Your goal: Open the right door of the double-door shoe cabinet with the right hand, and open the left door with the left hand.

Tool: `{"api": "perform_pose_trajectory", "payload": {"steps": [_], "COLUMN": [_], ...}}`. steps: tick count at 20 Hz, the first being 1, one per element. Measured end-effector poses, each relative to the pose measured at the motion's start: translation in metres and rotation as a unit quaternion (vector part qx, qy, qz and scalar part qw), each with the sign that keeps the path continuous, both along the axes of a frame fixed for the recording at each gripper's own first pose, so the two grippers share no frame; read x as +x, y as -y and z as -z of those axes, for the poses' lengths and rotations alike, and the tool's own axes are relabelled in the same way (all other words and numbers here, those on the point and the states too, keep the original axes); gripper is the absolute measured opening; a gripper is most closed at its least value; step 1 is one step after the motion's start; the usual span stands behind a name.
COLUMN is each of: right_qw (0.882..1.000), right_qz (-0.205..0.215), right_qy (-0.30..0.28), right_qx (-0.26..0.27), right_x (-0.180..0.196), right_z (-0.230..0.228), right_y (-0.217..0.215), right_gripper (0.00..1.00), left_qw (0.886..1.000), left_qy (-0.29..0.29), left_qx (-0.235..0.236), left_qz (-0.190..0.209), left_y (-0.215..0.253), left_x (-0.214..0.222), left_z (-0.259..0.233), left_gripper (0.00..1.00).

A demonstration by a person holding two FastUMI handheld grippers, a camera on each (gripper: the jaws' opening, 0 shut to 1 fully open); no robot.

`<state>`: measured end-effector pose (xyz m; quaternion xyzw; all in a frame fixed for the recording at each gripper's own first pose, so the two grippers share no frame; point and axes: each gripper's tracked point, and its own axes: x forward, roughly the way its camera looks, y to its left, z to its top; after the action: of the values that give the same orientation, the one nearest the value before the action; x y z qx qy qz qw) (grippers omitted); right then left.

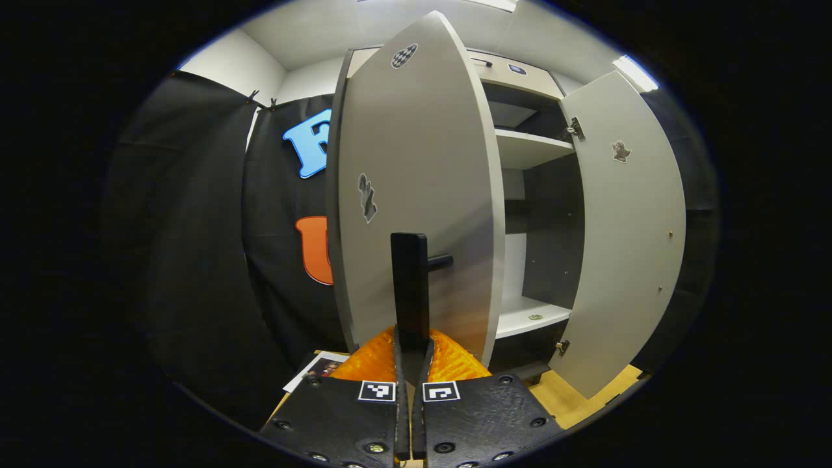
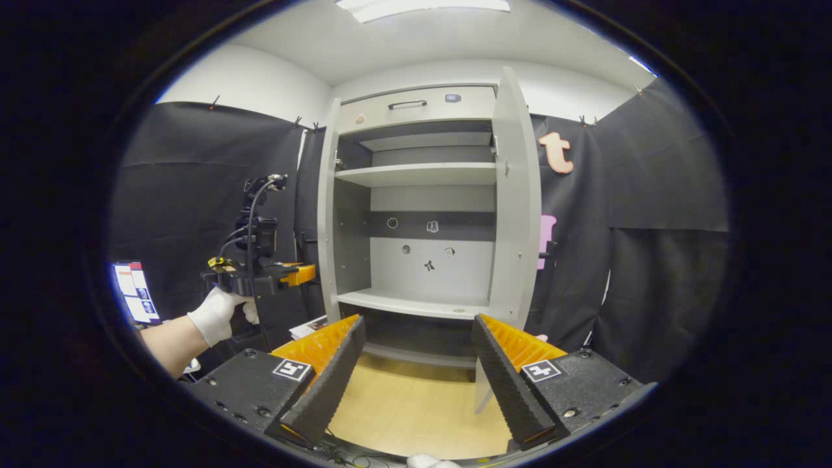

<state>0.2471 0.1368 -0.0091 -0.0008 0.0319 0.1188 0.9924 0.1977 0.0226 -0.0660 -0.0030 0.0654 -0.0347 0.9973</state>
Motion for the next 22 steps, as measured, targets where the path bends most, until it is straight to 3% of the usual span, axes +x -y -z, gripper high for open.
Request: {"api": "perform_pose_trajectory", "payload": {"steps": [7,15,17,22], "right_qw": [1.000,1.000,1.000,1.000], "right_qz": [-0.007,-0.013,-0.012,-0.013], "right_qy": [0.004,0.004,0.006,0.005], "right_qx": [-0.001,-0.001,-0.002,-0.006], "right_x": [0.003,0.001,0.002,0.001], "right_z": [-0.001,-0.002,-0.002,-0.003], "right_y": [-0.005,-0.012,-0.012,-0.016], "right_gripper": [1.00,1.00,1.00,1.00], "left_qw": [1.000,0.999,0.999,1.000], "left_qy": [-0.002,-0.004,-0.003,0.001], "left_qx": [-0.005,0.023,0.001,-0.004], "left_qz": [-0.020,-0.043,-0.036,-0.007], "left_y": [-0.042,-0.089,-0.096,-0.110], "left_x": [-0.011,-0.009,-0.009,-0.006], "left_z": [0.004,0.006,0.006,0.007], "left_gripper": [0.00,0.00,0.00,0.00]}}
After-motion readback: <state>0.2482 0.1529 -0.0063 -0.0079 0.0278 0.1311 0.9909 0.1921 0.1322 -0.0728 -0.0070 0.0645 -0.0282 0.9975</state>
